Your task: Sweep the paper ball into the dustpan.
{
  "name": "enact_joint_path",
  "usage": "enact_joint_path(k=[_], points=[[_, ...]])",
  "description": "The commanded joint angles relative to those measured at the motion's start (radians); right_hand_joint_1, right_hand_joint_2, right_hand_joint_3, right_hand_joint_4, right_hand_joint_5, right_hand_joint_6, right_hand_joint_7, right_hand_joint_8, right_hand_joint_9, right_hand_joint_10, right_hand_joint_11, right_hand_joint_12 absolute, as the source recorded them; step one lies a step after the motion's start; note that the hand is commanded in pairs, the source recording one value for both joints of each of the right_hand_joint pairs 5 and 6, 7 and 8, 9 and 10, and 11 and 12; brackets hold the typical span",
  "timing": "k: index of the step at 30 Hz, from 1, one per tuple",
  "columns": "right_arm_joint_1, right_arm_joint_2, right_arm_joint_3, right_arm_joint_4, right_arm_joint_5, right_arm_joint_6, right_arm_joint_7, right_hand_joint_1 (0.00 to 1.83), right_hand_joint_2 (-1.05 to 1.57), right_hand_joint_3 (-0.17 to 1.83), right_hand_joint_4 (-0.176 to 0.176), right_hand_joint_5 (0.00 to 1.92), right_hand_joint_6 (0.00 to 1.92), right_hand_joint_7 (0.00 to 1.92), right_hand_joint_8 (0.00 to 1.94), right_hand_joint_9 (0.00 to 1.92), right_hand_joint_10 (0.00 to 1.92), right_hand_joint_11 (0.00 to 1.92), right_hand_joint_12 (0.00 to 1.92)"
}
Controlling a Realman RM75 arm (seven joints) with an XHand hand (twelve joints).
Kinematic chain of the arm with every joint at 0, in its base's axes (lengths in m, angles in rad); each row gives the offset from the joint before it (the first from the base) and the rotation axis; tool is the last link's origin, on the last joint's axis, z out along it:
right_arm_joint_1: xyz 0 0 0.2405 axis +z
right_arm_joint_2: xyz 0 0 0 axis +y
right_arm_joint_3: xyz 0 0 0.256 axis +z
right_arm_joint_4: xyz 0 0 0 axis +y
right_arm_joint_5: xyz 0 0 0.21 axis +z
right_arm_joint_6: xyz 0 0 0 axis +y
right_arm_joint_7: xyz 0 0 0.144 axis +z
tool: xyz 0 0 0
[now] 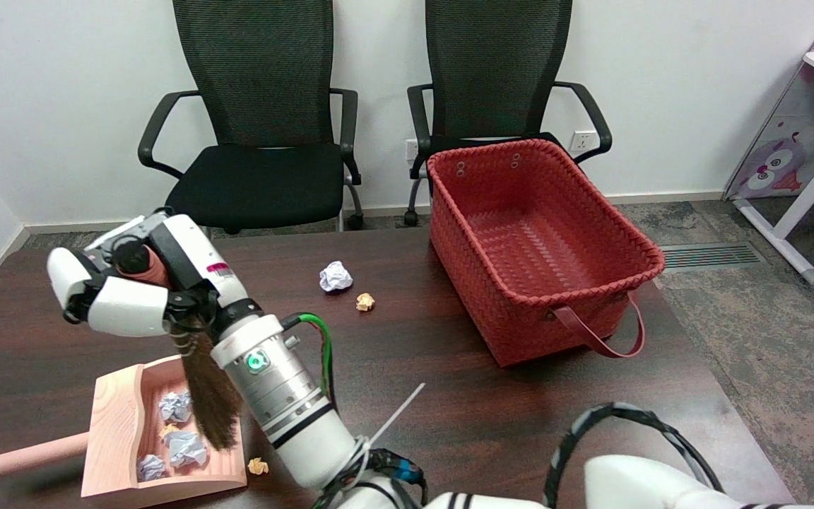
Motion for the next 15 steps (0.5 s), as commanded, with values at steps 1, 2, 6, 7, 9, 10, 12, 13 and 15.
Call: enact_joint_path(k=[1, 2, 6, 7, 9, 10, 12, 13, 15], points=[[-0.209, 0.138, 0.137, -0.382, 0.087, -0.333, -0.480, 0.91, 1.57, 1.43, 0.000, 1.92, 1.92, 1.92, 1.92, 1.92, 1.92, 1.92, 1.92], [-0.226, 0.138, 0.147, -0.403, 0.096, -0.353, -0.507, 0.92, 1.57, 1.40, 0.000, 1.92, 1.92, 1.92, 1.92, 1.92, 1.92, 1.92, 1.92], [-0.252, 0.134, 0.155, -0.422, 0.099, -0.370, -0.540, 0.92, 1.57, 1.36, 0.000, 1.92, 1.92, 1.92, 1.92, 1.92, 1.92, 1.92, 1.92], [-0.254, 0.129, 0.151, -0.411, 0.094, -0.364, -0.540, 0.92, 1.57, 1.36, 0.000, 1.92, 1.92, 1.92, 1.92, 1.92, 1.92, 1.92, 1.92], [-0.251, 0.115, 0.143, -0.373, 0.086, -0.345, -0.540, 0.92, 1.57, 1.37, 0.000, 1.92, 1.92, 1.92, 1.92, 1.92, 1.92, 1.92, 1.92], [-0.247, 0.098, 0.136, -0.334, 0.076, -0.326, -0.540, 0.92, 1.57, 1.37, 0.000, 1.92, 1.92, 1.92, 1.92, 1.92, 1.92, 1.92, 1.92], [-0.241, 0.069, 0.132, -0.271, 0.063, -0.293, -0.540, 0.92, 1.57, 1.37, 0.000, 1.92, 1.92, 1.92, 1.92, 1.92, 1.92, 1.92, 1.92], [-0.238, 0.051, 0.134, -0.236, 0.062, -0.287, -0.540, 0.92, 1.57, 1.37, 0.000, 1.92, 1.92, 1.92, 1.92, 1.92, 1.92, 1.92, 1.92], [-0.233, 0.025, 0.139, -0.185, 0.064, -0.286, -0.554, 0.94, 1.57, 1.34, -0.005, 1.92, 1.92, 1.92, 1.92, 1.92, 1.92, 1.92, 1.92]])
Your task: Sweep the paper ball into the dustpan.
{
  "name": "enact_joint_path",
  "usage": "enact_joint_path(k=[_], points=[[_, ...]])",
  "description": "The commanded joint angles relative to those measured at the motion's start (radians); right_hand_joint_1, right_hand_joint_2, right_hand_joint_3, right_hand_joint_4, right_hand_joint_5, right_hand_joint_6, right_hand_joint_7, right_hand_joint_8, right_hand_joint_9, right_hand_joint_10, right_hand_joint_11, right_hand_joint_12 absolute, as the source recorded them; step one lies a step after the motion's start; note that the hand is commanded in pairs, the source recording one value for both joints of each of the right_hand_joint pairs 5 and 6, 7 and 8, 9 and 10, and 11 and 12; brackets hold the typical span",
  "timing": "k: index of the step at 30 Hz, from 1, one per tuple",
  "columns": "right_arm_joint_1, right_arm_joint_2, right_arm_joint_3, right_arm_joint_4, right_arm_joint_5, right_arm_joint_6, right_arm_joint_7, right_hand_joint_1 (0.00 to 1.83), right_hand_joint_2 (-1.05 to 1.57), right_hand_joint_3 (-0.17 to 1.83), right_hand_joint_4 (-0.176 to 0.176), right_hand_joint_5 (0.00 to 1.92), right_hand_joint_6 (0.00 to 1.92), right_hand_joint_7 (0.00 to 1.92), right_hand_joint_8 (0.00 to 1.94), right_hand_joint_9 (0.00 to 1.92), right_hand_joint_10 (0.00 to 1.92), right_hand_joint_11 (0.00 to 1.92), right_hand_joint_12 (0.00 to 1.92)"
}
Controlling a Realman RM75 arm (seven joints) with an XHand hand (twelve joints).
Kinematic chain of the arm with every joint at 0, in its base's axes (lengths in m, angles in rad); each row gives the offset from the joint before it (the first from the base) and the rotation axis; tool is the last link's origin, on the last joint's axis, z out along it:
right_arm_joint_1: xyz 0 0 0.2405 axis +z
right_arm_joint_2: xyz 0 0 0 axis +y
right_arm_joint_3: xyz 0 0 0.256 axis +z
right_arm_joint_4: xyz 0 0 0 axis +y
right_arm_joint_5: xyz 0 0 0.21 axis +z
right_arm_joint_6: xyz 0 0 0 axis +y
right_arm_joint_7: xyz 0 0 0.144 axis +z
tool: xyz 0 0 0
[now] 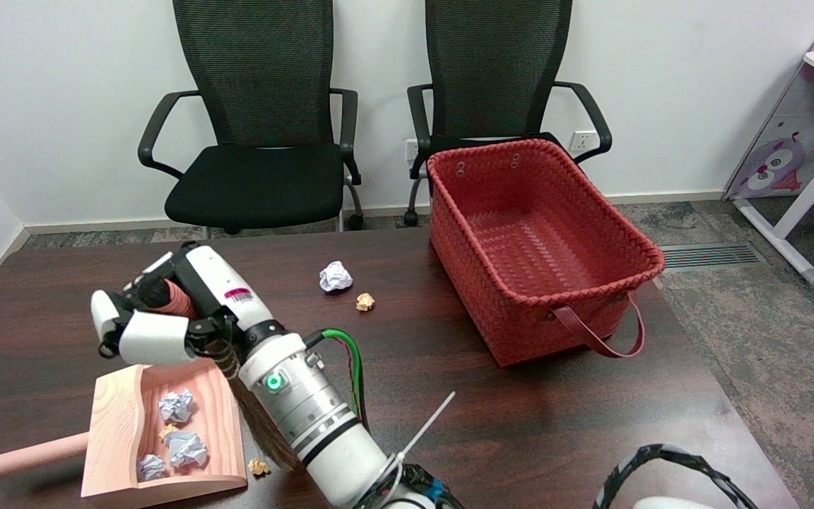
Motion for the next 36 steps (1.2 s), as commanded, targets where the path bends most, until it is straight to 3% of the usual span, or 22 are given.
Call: enact_joint_path(k=[1, 10, 13, 15, 18, 21, 24, 36], points=[[-0.073, -0.076, 0.044, 0.102, 0.014, -0.055, -0.224, 0.95, 1.57, 1.31, -0.005, 1.92, 1.92, 1.92, 1.92, 1.92, 1.92, 1.92, 1.92], [-0.012, -0.137, 0.029, 0.295, 0.010, -0.052, -0.236, 0.96, 1.57, 1.20, -0.007, 1.92, 1.92, 1.92, 1.92, 1.92, 1.92, 1.92, 1.92], [0.008, -0.159, 0.008, 0.338, 0.013, -0.043, -0.219, 0.95, 1.57, 1.31, -0.008, 1.92, 1.92, 1.92, 1.92, 1.92, 1.92, 1.92, 1.92], [0.020, -0.177, -0.006, 0.367, 0.005, -0.008, -0.173, 0.92, 1.57, 1.59, -0.001, 1.92, 1.92, 1.92, 1.92, 1.92, 1.92, 1.92, 1.92], [0.046, -0.188, -0.037, 0.411, 0.005, 0.059, 0.005, 0.92, 1.45, 1.83, -0.002, 1.92, 1.92, 1.92, 1.92, 1.92, 1.92, 1.92, 1.92], [0.078, -0.182, -0.082, 0.451, -0.050, 0.132, 0.281, 0.94, 1.22, 1.83, -0.017, 1.92, 1.92, 1.92, 1.92, 1.92, 1.92, 1.92, 1.92], [0.105, -0.178, -0.096, 0.488, -0.137, 0.204, 0.491, 0.92, 1.15, 1.83, -0.002, 1.92, 1.92, 1.92, 1.92, 1.92, 1.92, 1.92, 1.92], [0.148, -0.166, -0.096, 0.507, -0.249, 0.399, 0.913, 0.90, 1.13, 1.83, -0.010, 1.92, 1.92, 1.92, 1.92, 1.92, 1.92, 1.92, 1.92]])
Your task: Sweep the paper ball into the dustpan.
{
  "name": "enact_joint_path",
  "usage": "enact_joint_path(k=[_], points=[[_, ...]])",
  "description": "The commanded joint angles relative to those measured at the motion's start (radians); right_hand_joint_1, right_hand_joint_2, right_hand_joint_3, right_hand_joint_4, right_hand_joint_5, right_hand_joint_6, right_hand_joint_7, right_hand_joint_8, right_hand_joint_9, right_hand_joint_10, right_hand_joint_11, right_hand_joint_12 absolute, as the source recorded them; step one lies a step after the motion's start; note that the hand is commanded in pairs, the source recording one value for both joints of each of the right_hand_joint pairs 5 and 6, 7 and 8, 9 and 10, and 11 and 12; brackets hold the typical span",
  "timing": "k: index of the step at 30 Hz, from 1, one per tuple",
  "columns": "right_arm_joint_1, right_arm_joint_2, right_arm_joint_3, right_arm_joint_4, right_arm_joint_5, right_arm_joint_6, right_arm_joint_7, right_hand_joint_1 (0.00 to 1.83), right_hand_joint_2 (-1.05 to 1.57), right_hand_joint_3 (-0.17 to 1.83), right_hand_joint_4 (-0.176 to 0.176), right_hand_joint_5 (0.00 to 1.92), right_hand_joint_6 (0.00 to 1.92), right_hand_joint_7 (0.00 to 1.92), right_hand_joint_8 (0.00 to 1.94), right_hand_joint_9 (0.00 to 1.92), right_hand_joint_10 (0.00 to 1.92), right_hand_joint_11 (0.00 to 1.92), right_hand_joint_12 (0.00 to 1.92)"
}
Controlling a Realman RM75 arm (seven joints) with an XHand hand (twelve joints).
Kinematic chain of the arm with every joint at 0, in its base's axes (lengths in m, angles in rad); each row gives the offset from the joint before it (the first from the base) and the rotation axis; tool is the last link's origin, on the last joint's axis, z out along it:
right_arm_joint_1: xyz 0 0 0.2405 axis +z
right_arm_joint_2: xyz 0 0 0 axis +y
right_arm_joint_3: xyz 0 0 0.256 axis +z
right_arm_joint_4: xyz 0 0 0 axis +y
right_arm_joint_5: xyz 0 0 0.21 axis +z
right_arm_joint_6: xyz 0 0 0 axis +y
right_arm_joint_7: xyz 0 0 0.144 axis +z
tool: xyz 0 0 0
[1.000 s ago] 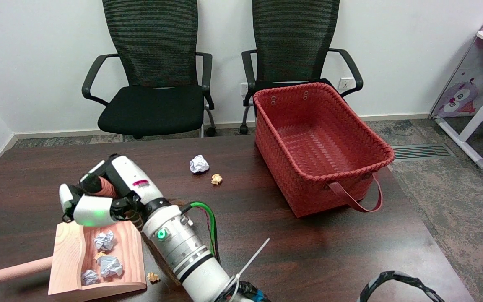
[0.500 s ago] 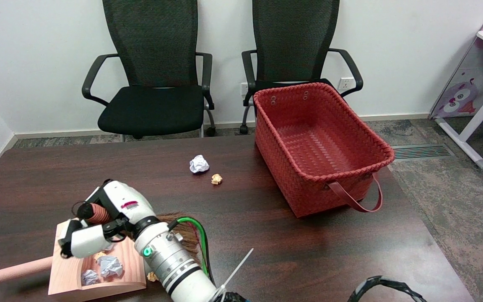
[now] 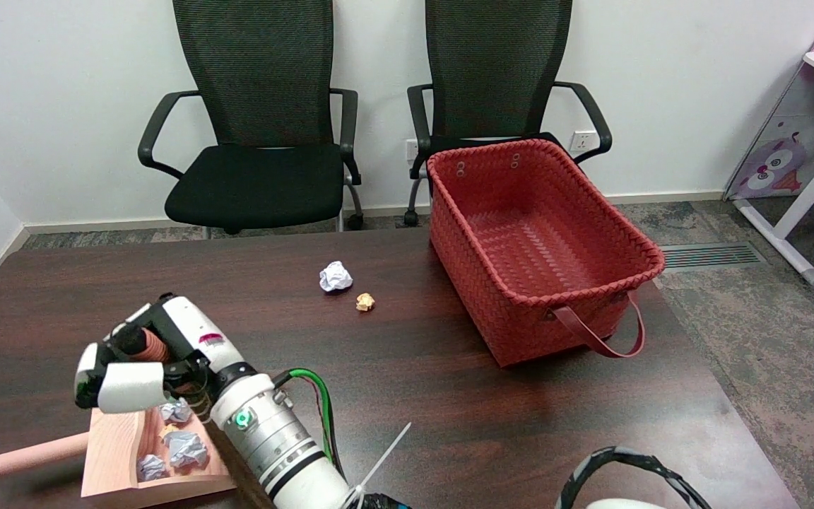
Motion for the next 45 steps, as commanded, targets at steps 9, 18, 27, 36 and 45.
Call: enact_joint_path(k=[9, 18, 27, 36, 45], points=[[0.117, 0.024, -0.057, 0.141, -0.267, 0.516, 1.017, 0.89, 1.15, 1.76, -0.017, 1.92, 1.92, 1.92, 1.92, 1.92, 1.92, 1.92, 1.92], [0.110, 0.106, -0.040, 0.004, -0.255, 0.525, 1.102, 0.89, 1.14, 1.73, -0.019, 1.92, 1.92, 1.92, 1.92, 1.92, 1.92, 1.92, 1.92], [0.110, 0.310, 0.045, -0.273, -0.231, 0.172, 1.026, 0.89, 1.24, 1.60, -0.020, 1.92, 1.92, 1.92, 1.92, 1.92, 1.92, 1.92, 1.92], [0.222, 0.488, 0.063, -0.376, -0.172, -0.090, 1.075, 0.89, 1.33, 1.50, -0.020, 1.92, 1.92, 1.92, 1.92, 1.92, 1.92, 1.92, 1.92], [0.374, 0.607, 0.027, -0.317, -0.172, -0.306, 1.199, 0.89, 1.52, 1.16, -0.021, 1.92, 1.92, 1.92, 1.92, 1.92, 1.92, 1.92, 1.92]])
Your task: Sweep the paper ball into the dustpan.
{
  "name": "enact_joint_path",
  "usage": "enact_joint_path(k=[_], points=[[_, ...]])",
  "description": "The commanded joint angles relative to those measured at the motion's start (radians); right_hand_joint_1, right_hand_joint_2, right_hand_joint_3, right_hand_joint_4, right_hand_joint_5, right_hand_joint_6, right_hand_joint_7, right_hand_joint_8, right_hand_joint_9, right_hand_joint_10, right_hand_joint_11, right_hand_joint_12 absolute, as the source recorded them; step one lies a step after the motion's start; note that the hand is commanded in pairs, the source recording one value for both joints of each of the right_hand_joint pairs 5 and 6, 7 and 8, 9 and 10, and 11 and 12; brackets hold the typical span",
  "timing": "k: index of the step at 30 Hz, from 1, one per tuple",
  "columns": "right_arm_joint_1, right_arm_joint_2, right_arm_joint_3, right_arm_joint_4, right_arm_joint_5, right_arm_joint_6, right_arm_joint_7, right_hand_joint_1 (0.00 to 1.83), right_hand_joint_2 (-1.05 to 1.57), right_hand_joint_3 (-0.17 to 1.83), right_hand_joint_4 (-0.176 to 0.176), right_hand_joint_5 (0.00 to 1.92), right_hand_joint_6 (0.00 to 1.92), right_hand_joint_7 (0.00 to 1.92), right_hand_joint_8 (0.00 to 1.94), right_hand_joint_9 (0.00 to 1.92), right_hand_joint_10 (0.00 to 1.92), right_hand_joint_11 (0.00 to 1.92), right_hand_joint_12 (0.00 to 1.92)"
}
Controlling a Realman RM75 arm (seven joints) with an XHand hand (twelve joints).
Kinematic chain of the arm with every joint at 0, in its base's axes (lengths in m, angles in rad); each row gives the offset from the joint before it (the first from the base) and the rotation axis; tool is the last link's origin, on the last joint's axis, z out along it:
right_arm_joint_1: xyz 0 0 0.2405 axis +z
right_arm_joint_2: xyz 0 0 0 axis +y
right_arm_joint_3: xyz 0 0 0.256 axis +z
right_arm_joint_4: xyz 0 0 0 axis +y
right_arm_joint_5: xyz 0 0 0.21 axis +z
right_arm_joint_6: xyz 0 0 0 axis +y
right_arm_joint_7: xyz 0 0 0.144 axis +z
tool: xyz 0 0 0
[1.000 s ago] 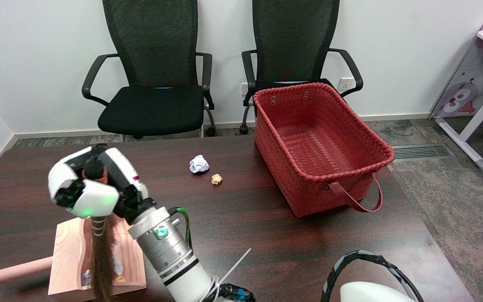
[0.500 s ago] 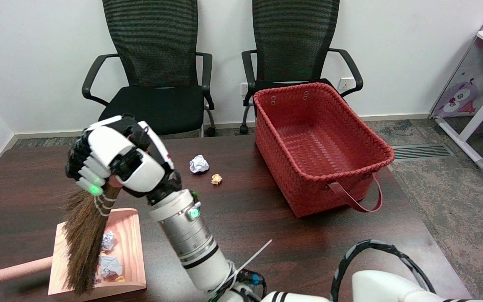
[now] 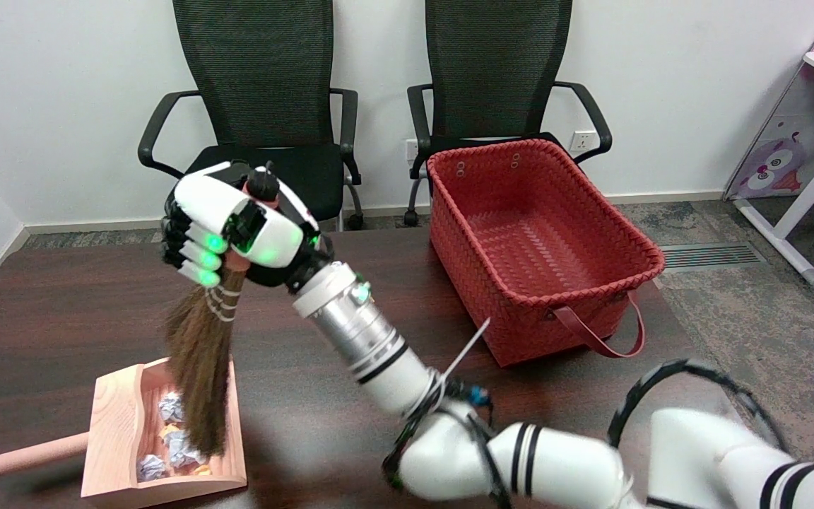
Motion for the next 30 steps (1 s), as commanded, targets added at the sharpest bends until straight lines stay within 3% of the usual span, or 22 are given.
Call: enact_joint_path(k=[1, 5, 13, 21, 24, 26, 30], points=[[0.225, 0.283, 0.002, -0.074, 0.033, -0.420, 0.164, 0.88, 1.54, 1.12, -0.022, 1.92, 1.92, 1.92, 1.92, 1.92, 1.92, 1.92, 1.92], [0.334, 0.300, -0.051, 0.005, 0.010, -0.419, 0.207, 0.89, 1.57, 1.01, -0.024, 1.92, 1.92, 1.92, 1.92, 1.92, 1.92, 1.92, 1.92], [0.489, 0.304, -0.254, 0.171, 0.003, -0.366, 0.374, 0.90, 1.57, 1.00, -0.030, 1.92, 1.92, 1.92, 1.92, 1.92, 1.92, 1.92, 1.92], [0.526, 0.303, -0.248, 0.253, -0.024, -0.372, 0.399, 0.90, 1.57, 0.99, -0.031, 1.92, 1.92, 1.92, 1.92, 1.92, 1.92, 1.92, 1.92], [0.560, 0.313, -0.249, 0.270, -0.082, -0.423, 0.399, 0.91, 1.57, 0.98, -0.002, 1.92, 1.92, 1.92, 1.92, 1.92, 1.92, 1.92, 1.92], [0.580, 0.316, -0.244, 0.272, -0.130, -0.463, 0.399, 0.90, 1.57, 0.97, -0.031, 1.92, 1.92, 1.92, 1.92, 1.92, 1.92, 1.92, 1.92], [0.634, 0.326, -0.271, 0.278, -0.187, -0.514, 0.399, 0.89, 1.57, 0.97, -0.030, 1.92, 1.92, 1.92, 1.92, 1.92, 1.92, 1.92, 1.92]])
